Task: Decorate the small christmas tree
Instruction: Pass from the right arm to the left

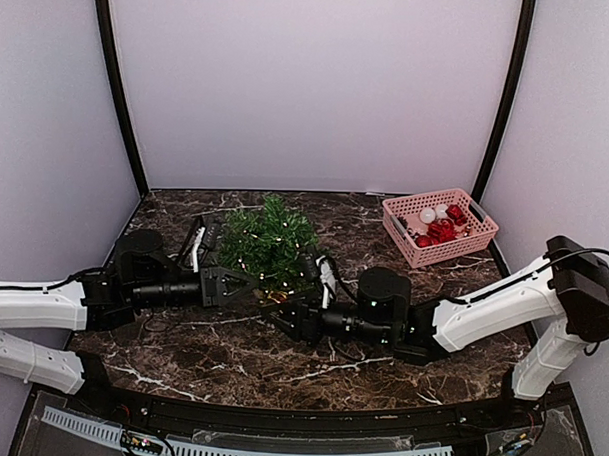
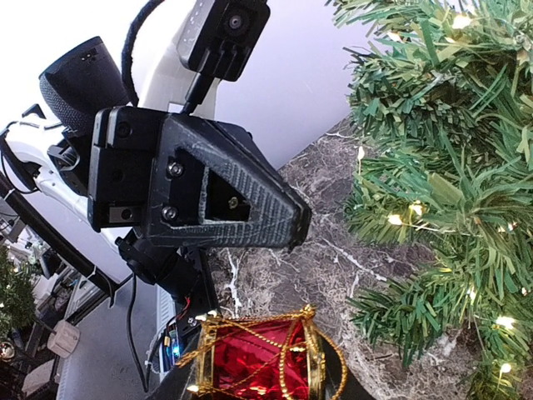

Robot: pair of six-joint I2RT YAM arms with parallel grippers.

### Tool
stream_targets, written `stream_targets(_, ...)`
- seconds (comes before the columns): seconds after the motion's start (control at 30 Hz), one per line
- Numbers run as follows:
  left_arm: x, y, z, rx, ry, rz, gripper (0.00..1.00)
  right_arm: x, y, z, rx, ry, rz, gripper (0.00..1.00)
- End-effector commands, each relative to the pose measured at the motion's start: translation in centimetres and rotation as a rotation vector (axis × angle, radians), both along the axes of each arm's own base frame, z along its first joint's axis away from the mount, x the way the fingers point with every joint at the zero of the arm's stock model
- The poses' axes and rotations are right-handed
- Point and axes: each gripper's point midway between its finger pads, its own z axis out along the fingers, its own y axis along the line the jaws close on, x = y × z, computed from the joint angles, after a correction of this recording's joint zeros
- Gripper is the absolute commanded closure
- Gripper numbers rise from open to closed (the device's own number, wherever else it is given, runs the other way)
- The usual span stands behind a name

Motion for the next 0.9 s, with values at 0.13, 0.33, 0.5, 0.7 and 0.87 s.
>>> stream_targets(0.13, 0.8, 0.8, 2.7, 0.004, -0.026, 0.029, 0.77, -0.9, 0.7, 1.8, 0.060, -0.019, 0.121, 0.64)
stream_targets(0.33, 1.3, 2.7, 4.6, 0.062, -0.038, -0.006, 0.55, 1.0, -0.1, 2.6, -0.099, -0.150, 0.037, 0.64)
stream_targets(0.5, -0.5, 1.6, 8.2, 0.062, -0.178, -0.165, 0.39, 1.6, -1.3, 4.0, -0.199, -0.266, 0.002, 0.64)
stream_targets(0.7, -2.0, -0.1, 10.8, 0.090, -0.290, -0.321, 0.35, 0.8, -1.8, 6.3, -0.230, -0.350, 0.006, 0.64)
stream_targets(0.87, -1.8, -1.8, 10.7, 0.245, -0.404, -0.304, 0.37, 0.6, -1.8, 6.4, -0.269, -0.381, 0.007, 0.64)
